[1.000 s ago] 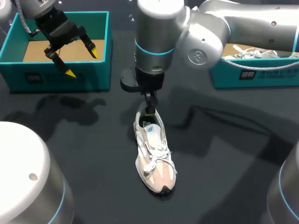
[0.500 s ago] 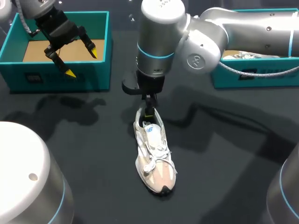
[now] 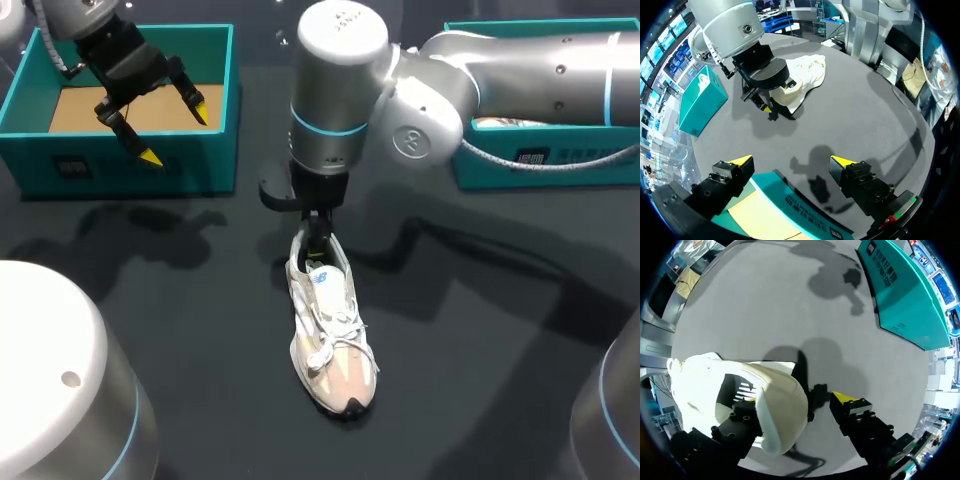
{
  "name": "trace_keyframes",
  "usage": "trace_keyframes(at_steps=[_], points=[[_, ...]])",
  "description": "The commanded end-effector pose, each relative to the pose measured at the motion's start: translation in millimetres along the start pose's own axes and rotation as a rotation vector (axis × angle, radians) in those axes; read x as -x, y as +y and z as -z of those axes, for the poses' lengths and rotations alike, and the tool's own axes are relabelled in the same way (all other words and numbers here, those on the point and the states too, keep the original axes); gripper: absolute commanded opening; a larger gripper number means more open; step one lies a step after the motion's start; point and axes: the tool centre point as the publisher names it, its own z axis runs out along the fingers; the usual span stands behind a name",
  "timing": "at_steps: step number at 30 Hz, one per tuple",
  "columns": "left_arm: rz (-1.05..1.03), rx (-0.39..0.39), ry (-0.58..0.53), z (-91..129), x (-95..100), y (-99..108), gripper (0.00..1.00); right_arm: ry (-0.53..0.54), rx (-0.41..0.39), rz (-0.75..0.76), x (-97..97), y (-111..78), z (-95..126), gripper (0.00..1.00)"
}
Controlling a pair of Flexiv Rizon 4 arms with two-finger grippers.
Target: Take the shoe out of the shoebox, open the shoe tongue, remove and reinsert the insole, then place the shoe into the shoebox
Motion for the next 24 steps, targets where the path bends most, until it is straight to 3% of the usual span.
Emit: trace_keyframes(at_steps=[1, 7, 16, 24], points=[[0.000, 0.002, 0.002, 0.4, 0.2, 0.0, 1.00, 0.007, 0.005, -0.002, 2.1, 0.2, -5.9, 0.64], [0.000, 0.002, 0.002, 0.4, 0.2, 0.0, 1.00, 0.012, 0.006, -0.005, 2.4, 0.1, -8.4, 0.55], [0.000, 0.002, 0.002, 0.4, 0.2, 0.0, 1.00, 0.018, -0.010, -0.012, -1.1, 3.3, -12.6, 0.58], [0.000, 0.002, 0.002, 0.4, 0.2, 0.0, 1.00, 0.021, -0.024, -0.018, -3.5, 5.0, -14.0, 0.53]])
